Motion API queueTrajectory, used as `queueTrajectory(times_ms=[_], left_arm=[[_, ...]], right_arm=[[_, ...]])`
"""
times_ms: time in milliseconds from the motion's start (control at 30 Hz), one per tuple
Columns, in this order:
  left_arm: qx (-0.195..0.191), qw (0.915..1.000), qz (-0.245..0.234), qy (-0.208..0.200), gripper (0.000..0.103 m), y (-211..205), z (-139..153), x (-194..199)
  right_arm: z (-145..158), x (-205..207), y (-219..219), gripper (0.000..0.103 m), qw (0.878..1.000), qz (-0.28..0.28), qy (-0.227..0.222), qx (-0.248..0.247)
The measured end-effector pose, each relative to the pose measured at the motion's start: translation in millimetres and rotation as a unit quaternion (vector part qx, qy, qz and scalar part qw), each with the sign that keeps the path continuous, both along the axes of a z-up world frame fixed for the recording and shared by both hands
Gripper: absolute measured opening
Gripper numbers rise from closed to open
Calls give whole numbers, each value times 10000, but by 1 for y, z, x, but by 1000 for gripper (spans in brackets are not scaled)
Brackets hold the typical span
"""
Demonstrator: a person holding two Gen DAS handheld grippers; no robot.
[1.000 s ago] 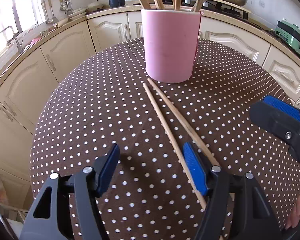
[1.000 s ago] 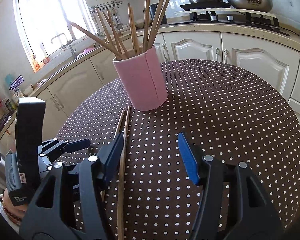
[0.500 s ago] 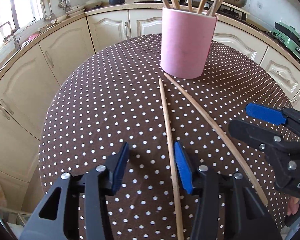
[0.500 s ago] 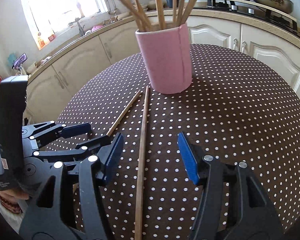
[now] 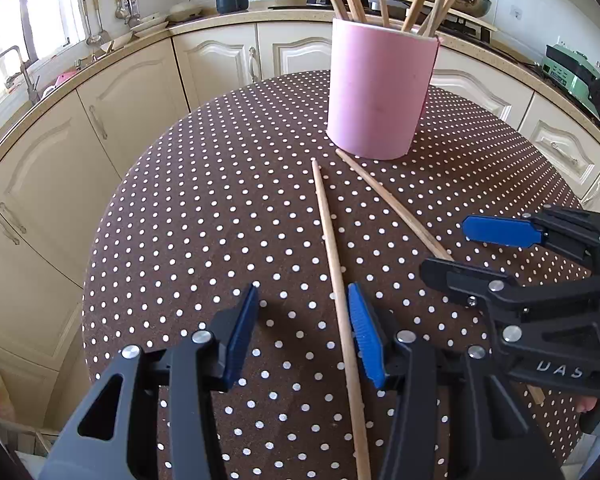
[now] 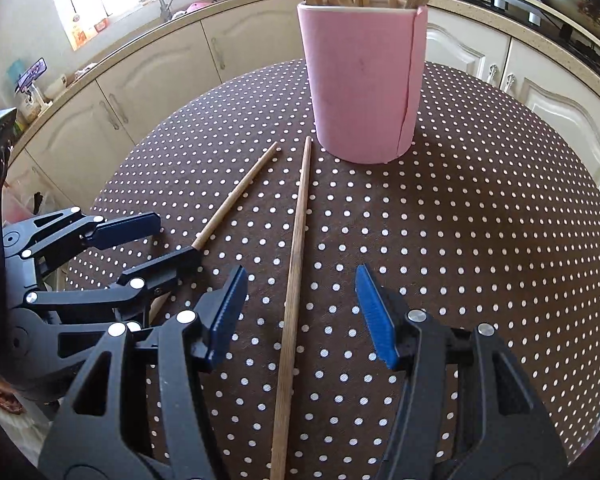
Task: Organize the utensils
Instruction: 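Close the right gripper on one chopstick while the left gripper closes on the other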
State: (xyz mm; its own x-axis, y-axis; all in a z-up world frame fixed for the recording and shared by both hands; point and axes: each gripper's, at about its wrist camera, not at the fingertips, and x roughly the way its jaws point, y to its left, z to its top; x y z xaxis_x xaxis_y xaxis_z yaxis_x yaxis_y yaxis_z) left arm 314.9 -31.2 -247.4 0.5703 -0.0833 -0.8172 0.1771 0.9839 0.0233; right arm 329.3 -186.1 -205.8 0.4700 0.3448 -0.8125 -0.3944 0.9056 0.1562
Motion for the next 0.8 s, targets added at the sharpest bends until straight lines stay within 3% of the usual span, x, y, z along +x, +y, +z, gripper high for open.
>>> queueTrajectory(times_ms=[133,267,500,800], left_arm=[[-24,10000,-21,4,47,1,1,2],[-29,10000,-36,27,47,1,2,6],[-193,9997,-7,144,47,5,4,15],[-507,9981,30,351,47,10,6,28]], right_arm=[[0,9,10,51,9997,74,36,-249],[0,15,21,33,9978,125,46,-650],[2,27,22,15,9962,227,235,-807],[1,34,-6,12,9975,175,568,-382]])
